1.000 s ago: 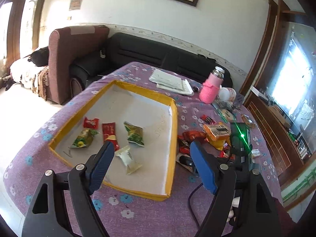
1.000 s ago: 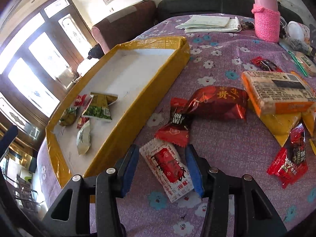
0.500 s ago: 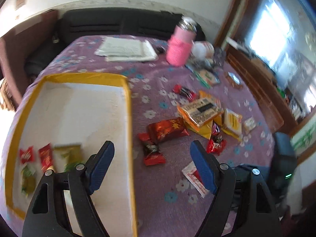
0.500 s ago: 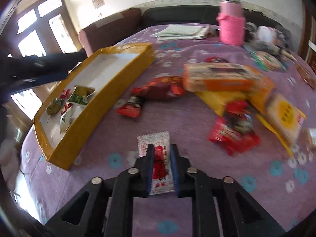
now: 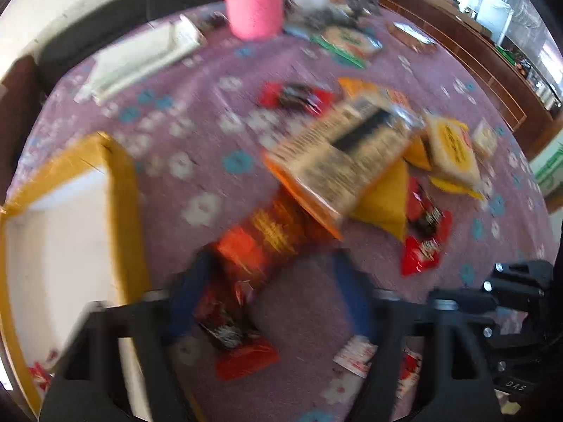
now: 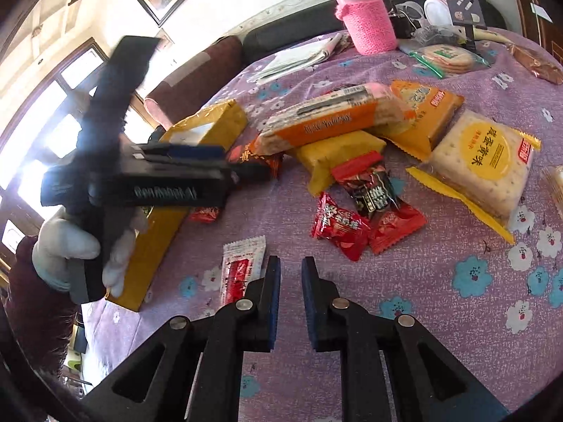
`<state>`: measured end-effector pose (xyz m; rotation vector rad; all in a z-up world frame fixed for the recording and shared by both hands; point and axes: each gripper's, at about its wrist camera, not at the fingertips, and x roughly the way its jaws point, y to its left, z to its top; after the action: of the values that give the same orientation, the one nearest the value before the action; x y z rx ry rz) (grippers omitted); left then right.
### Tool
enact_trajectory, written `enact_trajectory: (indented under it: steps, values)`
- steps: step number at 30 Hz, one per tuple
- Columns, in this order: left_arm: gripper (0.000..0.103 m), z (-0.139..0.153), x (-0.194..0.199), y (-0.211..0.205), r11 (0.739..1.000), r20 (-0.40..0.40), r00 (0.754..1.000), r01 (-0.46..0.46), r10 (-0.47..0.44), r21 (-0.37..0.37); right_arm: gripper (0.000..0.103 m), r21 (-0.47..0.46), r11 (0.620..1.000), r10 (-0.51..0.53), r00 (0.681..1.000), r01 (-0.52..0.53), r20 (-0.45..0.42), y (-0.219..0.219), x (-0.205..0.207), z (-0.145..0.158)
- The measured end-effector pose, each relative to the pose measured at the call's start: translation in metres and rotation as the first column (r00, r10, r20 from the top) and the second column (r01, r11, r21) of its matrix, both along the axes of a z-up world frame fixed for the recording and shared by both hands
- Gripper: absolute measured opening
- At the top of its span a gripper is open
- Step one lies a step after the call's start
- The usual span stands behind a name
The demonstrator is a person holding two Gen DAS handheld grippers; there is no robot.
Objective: Organize snacks
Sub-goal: 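Grasp the red-white sachet with the right gripper while the left grasps a dark red candy, then carry both candies over the tray and release them inside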
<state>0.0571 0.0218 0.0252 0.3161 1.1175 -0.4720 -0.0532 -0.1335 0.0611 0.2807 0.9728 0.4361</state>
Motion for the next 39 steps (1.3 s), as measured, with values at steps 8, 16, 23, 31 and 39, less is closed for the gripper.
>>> enact_trajectory:
  steps: [8,16,23,31,39]
  values:
    - [0.007,0.021,-0.027,0.015,0.997,0.044,0.997,-0.055,0.057,-0.055,0.046,0.022,0.999,0.035,0.999,-0.035,0.026,0.011,-0.005,0.003]
    - [0.010,0.045,-0.046,0.023,0.998,0.129,0.990,-0.049,0.055,-0.051,0.046,-0.120,0.990,0.069,0.998,-0.068,0.006,0.052,0.001,0.000]
    - [0.036,0.032,-0.016,0.010,0.999,0.138,0.989,-0.045,0.045,-0.002,0.043,-0.341,0.938,0.094,0.993,-0.067,0.065,0.088,-0.002,-0.003]
    - [0.055,0.015,0.001,-0.019,0.999,0.114,0.993,0.033,-0.036,0.032,0.030,-0.339,0.938,0.109,0.991,-0.076,0.080,0.086,-0.010,-0.002]
    - [0.022,0.025,-0.036,-0.008,1.000,0.168,0.986,-0.012,0.009,0.018,0.030,-0.298,0.951,0.109,0.992,-0.084,0.068,0.078,-0.017,0.000]
